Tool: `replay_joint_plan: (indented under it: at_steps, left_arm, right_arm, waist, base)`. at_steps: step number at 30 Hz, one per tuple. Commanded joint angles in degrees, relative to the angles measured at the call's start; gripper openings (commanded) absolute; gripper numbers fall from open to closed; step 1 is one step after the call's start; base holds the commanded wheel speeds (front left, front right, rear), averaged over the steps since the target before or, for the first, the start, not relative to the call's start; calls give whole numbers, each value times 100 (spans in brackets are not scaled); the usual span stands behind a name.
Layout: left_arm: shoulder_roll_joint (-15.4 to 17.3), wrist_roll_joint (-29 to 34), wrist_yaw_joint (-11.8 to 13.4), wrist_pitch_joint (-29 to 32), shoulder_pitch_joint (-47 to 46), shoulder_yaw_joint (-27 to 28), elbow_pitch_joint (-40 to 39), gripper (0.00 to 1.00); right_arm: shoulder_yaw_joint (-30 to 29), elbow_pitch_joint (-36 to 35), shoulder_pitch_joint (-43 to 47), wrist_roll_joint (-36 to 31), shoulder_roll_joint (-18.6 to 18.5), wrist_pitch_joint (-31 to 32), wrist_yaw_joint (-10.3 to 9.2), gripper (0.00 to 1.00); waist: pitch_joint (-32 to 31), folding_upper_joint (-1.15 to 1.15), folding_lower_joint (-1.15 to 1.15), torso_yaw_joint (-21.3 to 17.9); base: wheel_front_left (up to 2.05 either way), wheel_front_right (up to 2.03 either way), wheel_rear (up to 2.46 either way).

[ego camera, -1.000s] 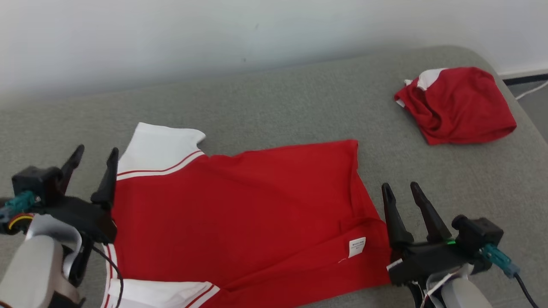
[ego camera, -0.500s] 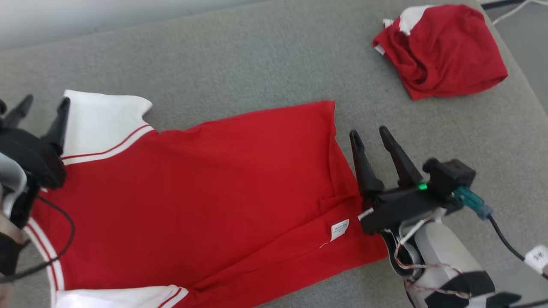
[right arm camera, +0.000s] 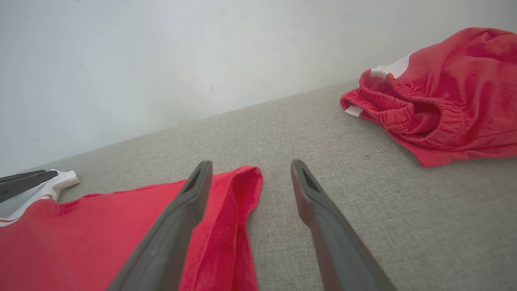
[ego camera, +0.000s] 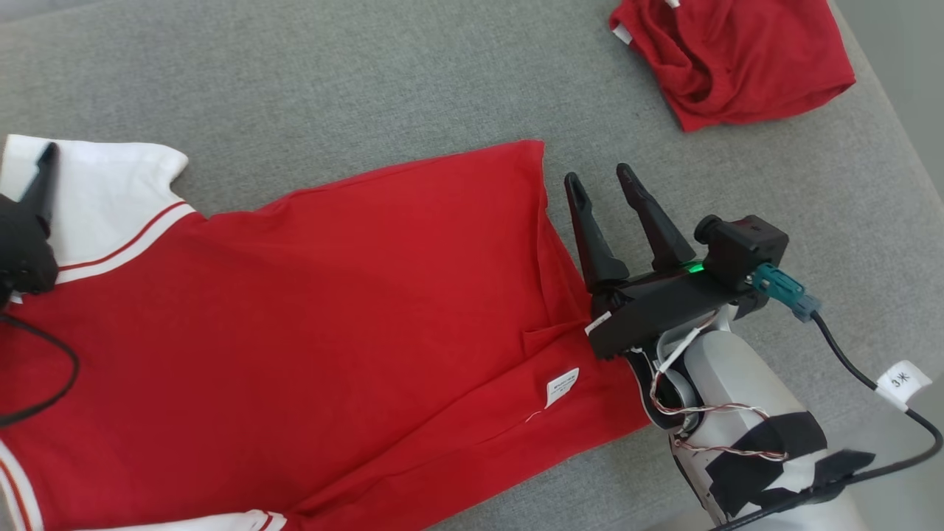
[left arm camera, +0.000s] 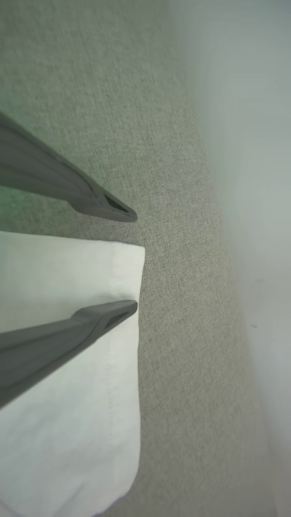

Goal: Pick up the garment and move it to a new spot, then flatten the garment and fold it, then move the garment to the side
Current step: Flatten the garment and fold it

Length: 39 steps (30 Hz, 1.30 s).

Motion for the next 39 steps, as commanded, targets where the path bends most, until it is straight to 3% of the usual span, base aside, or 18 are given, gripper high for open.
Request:
replay_joint_plan:
  at_steps: [1, 5, 6, 7, 20, 32, 33, 34, 35, 39]
  left_arm:
    - [28, -83, 5, -14, -99, -34, 148, 100]
    - [-10, -199, 5, 14, -178, -154, 313, 100]
    - [-66, -279, 5, 81, -150, -212, 346, 27]
    - [-100, -333, 4, 131, -129, -296, 350, 0]
    - [-82, -707, 4, -428, -444, -1033, 248, 0]
    - [-182, -1013, 4, -788, -581, -1560, 42, 0]
    - [-186, -1036, 4, -816, -594, -1591, 31, 0]
    - [-193, -1065, 4, -831, -610, -1626, 19, 0]
    - [-203, -1090, 4, -865, -630, -1665, 6, 0]
    - [-184, -1198, 5, -964, -671, -1777, -4, 0]
  right_arm:
    - [50, 43, -107, 52, 24, -9, 0, 100]
    - [127, 154, -172, 126, 34, -10, 0, 100]
    - [158, 201, -214, 145, 39, -9, 0, 100]
    - [176, 249, -262, 174, 41, -9, 0, 100]
    - [275, 1431, -1092, 601, 94, 835, 0, 100]
    - [-3, 2869, -1811, 457, 235, 907, 0, 100]
    - [-6, 3005, -1864, 376, 235, 883, 0, 76]
    - [-20, 3124, -1910, 354, 250, 843, 0, 33]
    - [-40, 3235, -1960, 335, 270, 806, 0, 0]
    - [-107, 3617, -2181, 161, 292, 549, 0, 0]
  waist:
    - [57, -1, -1, -58]
    - [71, -1, -1, -82]
    - [67, -1, -1, -84]
    - [59, -1, -1, -81]
    - [-154, -1, -1, 266]
    - [-80, -1, -1, 617]
    - [-74, -1, -1, 637]
    - [-66, -1, -1, 658]
    - [-57, -1, -1, 682]
    - [-60, -1, -1, 760]
  base:
    - [0, 0, 0]
    - [0, 0, 0]
    - [0, 0, 0]
    - [0, 0, 0]
    - [0, 0, 0]
    - [0, 0, 0]
    - [0, 0, 0]
    - [0, 0, 0]
    - [0, 0, 0]
    - [0, 0, 0]
